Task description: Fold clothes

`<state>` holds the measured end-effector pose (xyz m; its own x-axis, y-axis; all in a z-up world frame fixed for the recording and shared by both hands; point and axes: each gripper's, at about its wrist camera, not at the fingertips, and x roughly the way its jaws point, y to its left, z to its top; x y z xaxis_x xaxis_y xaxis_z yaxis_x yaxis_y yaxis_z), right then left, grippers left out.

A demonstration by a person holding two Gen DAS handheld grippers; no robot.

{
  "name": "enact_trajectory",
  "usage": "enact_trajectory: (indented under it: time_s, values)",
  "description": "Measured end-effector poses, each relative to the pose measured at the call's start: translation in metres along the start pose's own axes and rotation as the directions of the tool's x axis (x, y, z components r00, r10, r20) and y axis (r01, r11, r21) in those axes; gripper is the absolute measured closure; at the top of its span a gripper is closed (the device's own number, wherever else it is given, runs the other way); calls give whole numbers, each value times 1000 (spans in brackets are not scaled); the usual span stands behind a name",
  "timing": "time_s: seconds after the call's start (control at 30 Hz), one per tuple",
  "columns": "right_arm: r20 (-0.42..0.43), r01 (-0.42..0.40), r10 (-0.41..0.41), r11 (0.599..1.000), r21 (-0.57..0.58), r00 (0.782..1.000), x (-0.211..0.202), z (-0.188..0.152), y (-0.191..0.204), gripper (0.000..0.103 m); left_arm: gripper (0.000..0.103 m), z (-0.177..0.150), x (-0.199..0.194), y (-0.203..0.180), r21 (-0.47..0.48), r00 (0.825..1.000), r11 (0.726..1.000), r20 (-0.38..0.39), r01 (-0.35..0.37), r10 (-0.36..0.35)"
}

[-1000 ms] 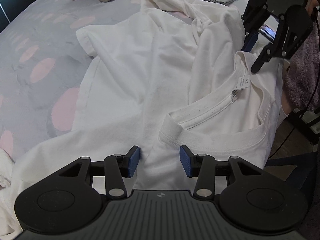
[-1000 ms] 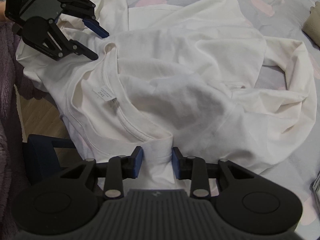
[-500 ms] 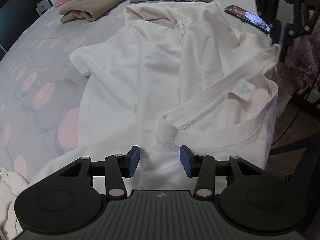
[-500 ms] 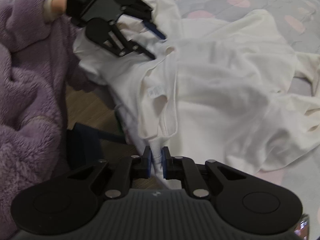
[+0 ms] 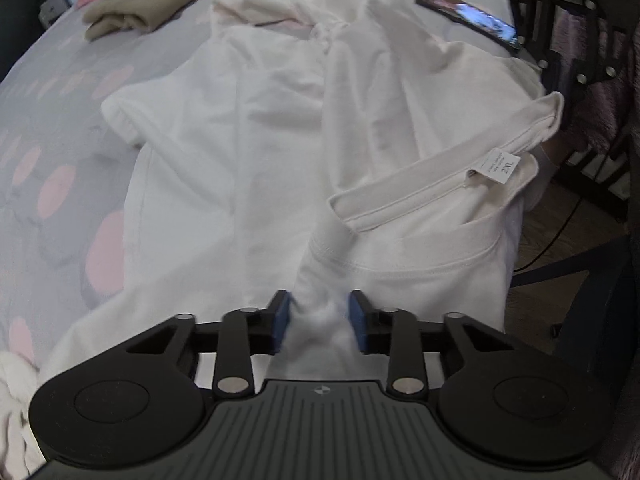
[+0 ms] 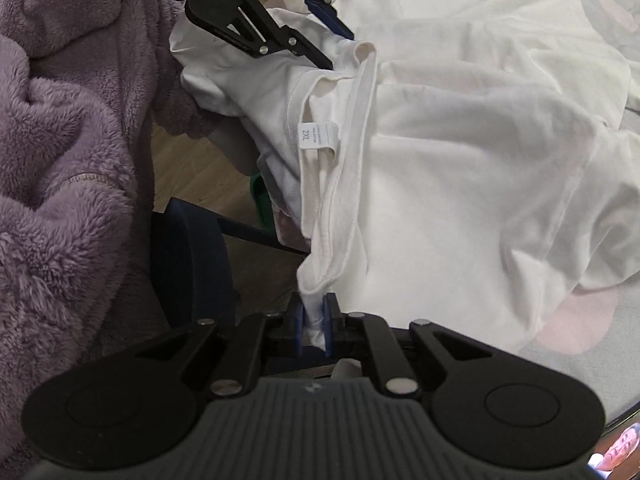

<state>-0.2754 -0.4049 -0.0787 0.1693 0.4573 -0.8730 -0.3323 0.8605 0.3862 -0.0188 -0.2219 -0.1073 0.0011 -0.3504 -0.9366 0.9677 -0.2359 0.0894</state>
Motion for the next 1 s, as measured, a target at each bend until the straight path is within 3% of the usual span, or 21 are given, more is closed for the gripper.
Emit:
enact_trajectory:
  time_s: [0.23, 0.37, 0.57, 0.73, 0.83, 1.0]
  values:
    - [4, 68, -68, 998, 4, 998, 3, 3, 1, 91, 93, -2, -16, 13, -124, 999, 992, 31, 14, -11]
    - [41, 166, -167, 986, 22, 985, -5, 9, -2, 91, 102, -3, -27, 11, -145, 996, 988, 50, -60, 68]
    - [135, 346, -359, 932, 109, 923, -31, 29, -9, 92, 103, -4, -51, 19, -211, 981, 966, 93, -148, 171]
    - [210, 423, -449, 892, 160, 868, -54, 44, -12, 92, 103, -8, -85, 28, -278, 951, 938, 166, -208, 260]
    - [193, 437, -467, 882, 177, 863, -53, 46, -17, 92, 103, -11, -95, 18, -251, 948, 949, 206, -190, 244]
    - [105, 449, -467, 879, 161, 878, -36, 47, -25, 92, 103, -16, -82, -16, -137, 973, 983, 180, -123, 146]
